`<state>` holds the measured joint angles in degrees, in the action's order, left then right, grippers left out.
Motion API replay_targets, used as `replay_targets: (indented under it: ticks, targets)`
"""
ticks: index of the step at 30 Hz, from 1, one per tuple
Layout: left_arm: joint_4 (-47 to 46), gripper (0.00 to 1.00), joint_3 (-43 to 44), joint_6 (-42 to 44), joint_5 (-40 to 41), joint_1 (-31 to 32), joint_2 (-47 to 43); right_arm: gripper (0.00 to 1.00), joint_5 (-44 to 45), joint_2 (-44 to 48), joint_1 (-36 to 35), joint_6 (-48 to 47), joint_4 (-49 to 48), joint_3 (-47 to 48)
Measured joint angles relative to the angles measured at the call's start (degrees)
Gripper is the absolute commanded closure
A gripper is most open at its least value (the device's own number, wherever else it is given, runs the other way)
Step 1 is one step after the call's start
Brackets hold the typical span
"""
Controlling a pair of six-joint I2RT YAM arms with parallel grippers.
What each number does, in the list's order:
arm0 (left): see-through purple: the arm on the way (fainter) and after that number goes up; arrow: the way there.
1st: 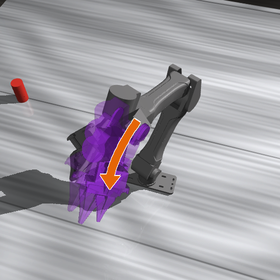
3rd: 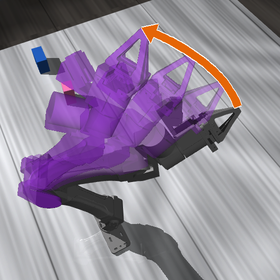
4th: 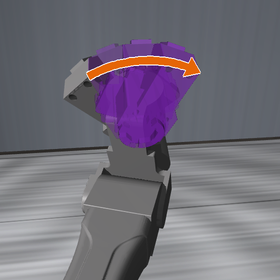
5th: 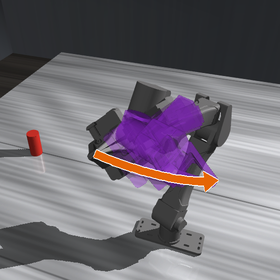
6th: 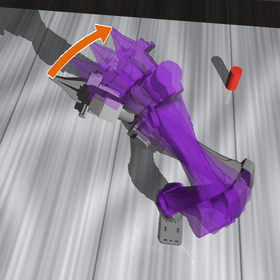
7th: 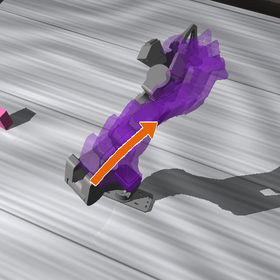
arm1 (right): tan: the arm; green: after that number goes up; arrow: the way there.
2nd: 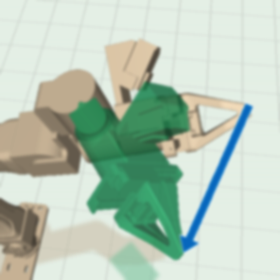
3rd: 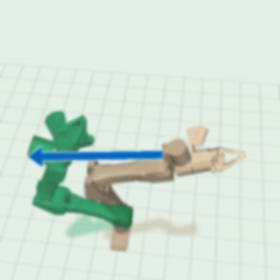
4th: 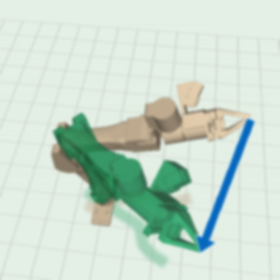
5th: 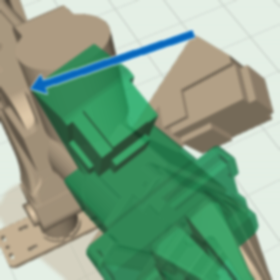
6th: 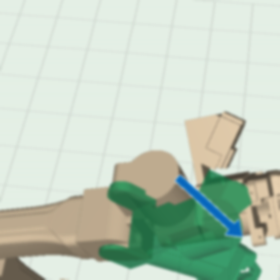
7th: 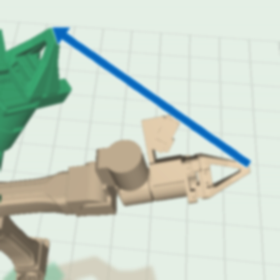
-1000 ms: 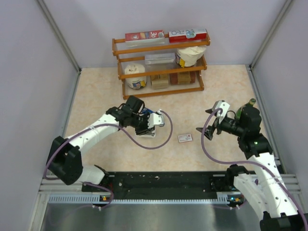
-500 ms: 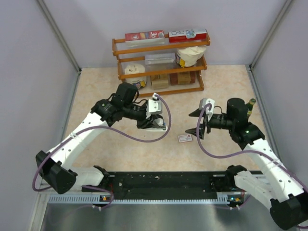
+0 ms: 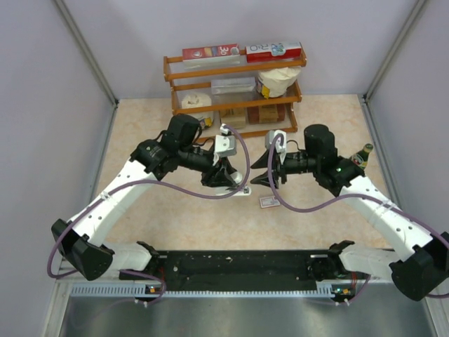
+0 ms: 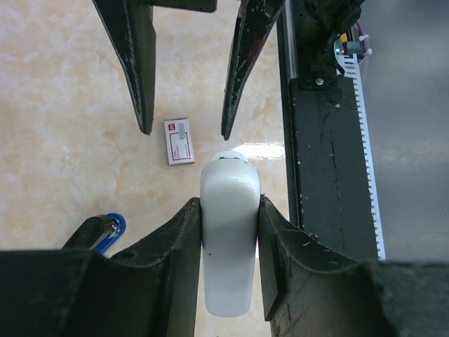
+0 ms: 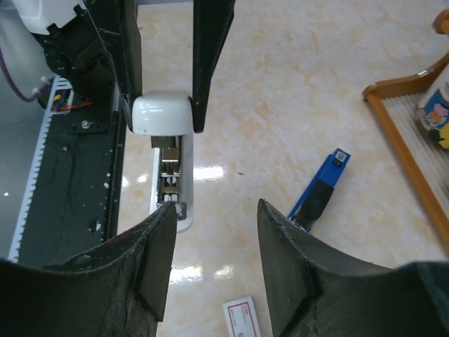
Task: Load the staples into the stapler
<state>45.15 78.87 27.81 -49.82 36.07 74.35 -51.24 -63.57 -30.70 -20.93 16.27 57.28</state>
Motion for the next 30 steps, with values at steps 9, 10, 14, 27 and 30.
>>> replay_targets:
  ticks: [9,10,14,27,30]
  targets:
    - [-0.24,1.00,0.00,-2.40,-0.09,0.00,0.26,0.56,-4.59,-0.85,-1.38,4.59,-4.79,-3.58]
    - [-0.39,1.00,0.00,-2.58,-0.09,0.00,0.26,0.56,-4.87,-0.63,-1.46,4.98,-5.25,-4.44]
    - [-0.87,1.00,0.02,-2.97,-0.07,0.00,0.26,0.57,-5.90,-0.42,-1.53,6.91,-7.76,-7.04]
    - [-1.51,1.00,0.15,-3.93,-0.07,-0.37,-0.74,0.67,-8.11,-1.75,-2.21,10.27,-13.42,-9.25]
    - [-1.60,1.00,0.15,-4.28,-0.26,-0.90,-1.46,0.69,-8.07,-2.19,-2.60,10.05,-13.75,-9.90]
